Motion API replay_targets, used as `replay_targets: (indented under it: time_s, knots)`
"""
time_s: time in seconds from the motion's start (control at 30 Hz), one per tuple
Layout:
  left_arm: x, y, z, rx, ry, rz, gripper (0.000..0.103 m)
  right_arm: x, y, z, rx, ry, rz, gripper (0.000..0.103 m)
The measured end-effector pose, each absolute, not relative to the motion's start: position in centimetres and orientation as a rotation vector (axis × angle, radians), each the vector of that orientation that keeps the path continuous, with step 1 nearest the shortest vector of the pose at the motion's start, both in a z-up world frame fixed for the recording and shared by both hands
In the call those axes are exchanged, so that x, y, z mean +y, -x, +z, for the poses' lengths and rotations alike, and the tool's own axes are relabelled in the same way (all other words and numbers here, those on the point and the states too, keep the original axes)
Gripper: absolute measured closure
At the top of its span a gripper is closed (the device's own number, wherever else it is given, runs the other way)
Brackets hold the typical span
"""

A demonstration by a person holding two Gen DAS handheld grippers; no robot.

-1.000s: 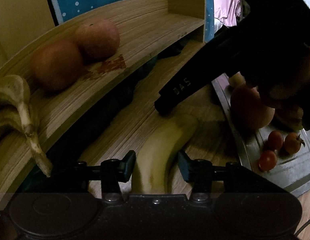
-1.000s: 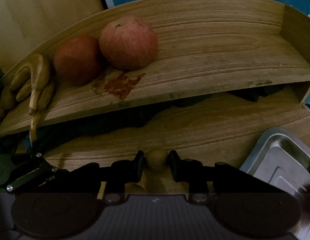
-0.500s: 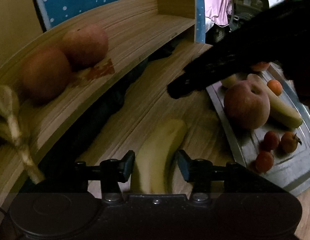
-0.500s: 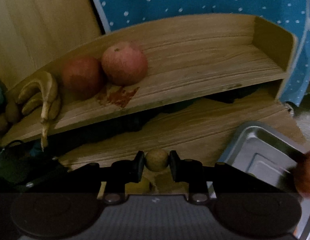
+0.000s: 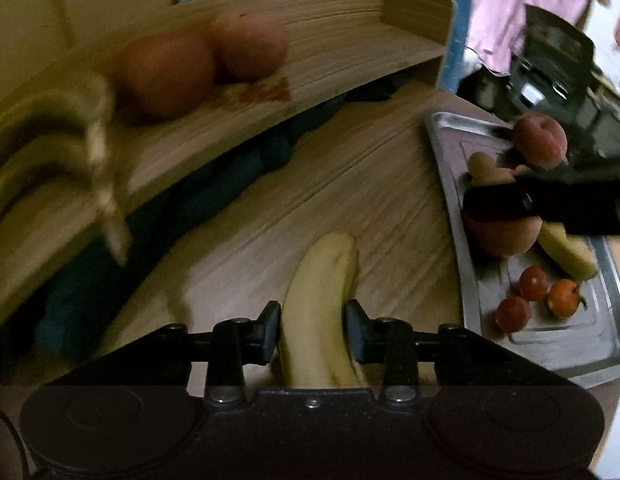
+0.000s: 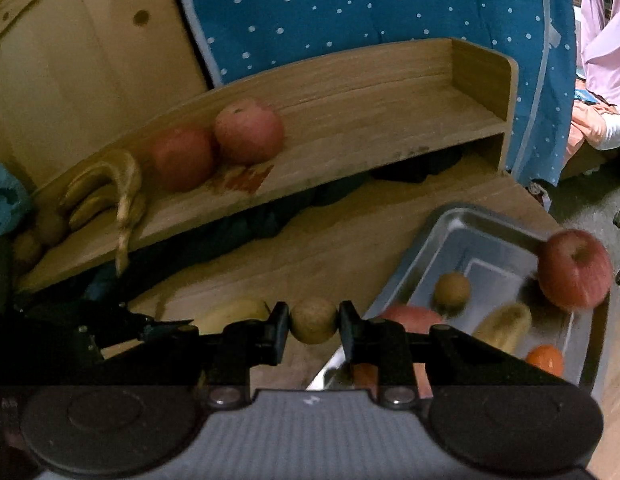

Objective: Organize fruits
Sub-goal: 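Lift and carry the banana and kiwi toward the steel tray with both tools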

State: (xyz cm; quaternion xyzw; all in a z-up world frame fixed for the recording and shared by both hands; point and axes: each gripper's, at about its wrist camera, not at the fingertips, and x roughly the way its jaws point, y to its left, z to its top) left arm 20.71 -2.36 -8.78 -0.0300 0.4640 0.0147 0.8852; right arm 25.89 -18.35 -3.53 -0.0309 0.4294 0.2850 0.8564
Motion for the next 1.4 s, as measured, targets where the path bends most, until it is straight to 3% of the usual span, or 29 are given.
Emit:
replay_targets:
  time_s: [0.33, 1.4]
  knots:
    - [-2.5, -18.4, -6.7, 0.942, 0.134, 0.046, 0.067, -19.2, -22.8, -3.0, 0.912, 0.042, 0.596, 0.073]
    - [-6.7, -21.4, 0.5, 0.797, 0.160, -0.157, 0.067, -25.6, -22.1, -1.0, 0.824, -0.022, 0.409, 0.073]
